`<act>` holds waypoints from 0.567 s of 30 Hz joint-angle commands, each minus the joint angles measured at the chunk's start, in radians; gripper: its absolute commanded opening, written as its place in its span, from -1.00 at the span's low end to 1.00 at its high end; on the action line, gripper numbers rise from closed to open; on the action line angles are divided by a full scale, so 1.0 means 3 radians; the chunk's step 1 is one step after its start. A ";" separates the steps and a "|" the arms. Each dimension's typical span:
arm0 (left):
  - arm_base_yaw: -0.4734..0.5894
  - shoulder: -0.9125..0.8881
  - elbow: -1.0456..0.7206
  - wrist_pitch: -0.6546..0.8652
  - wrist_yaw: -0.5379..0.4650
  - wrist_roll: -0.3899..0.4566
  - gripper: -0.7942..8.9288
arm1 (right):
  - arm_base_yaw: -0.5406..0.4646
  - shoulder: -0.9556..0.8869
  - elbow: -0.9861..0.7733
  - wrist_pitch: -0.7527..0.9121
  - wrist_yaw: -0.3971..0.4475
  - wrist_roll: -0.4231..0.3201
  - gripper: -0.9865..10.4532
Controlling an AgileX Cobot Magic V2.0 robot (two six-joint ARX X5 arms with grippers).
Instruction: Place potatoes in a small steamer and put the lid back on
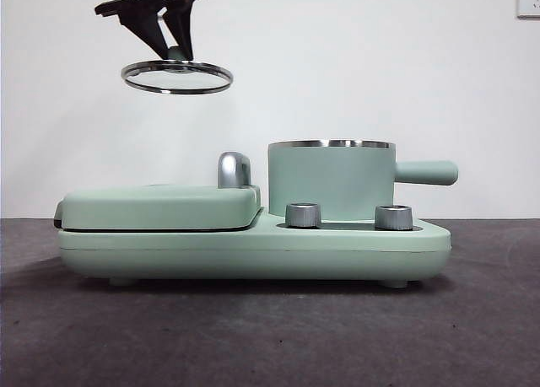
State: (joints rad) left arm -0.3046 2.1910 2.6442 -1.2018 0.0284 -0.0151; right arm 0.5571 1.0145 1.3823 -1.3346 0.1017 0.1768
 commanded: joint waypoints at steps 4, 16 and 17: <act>-0.0139 0.0009 0.0135 0.0064 0.0034 -0.0047 -0.81 | 0.0074 -0.0829 -0.0799 0.0712 -0.0154 0.0189 -0.14; -0.0546 0.0010 0.0134 -0.0008 0.0120 -0.0100 -0.81 | 0.0080 -0.1750 -0.1167 0.1033 -0.0285 0.0426 -0.14; -0.0587 0.0010 0.0134 -0.0010 0.0120 -0.0100 -0.81 | 0.0080 -0.1766 -0.1167 0.1034 -0.0318 0.0445 -0.14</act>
State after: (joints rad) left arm -0.4637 2.1910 2.6442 -1.2240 0.0578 -0.0410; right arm 0.5743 0.4831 1.0237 -1.0359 0.0147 0.2844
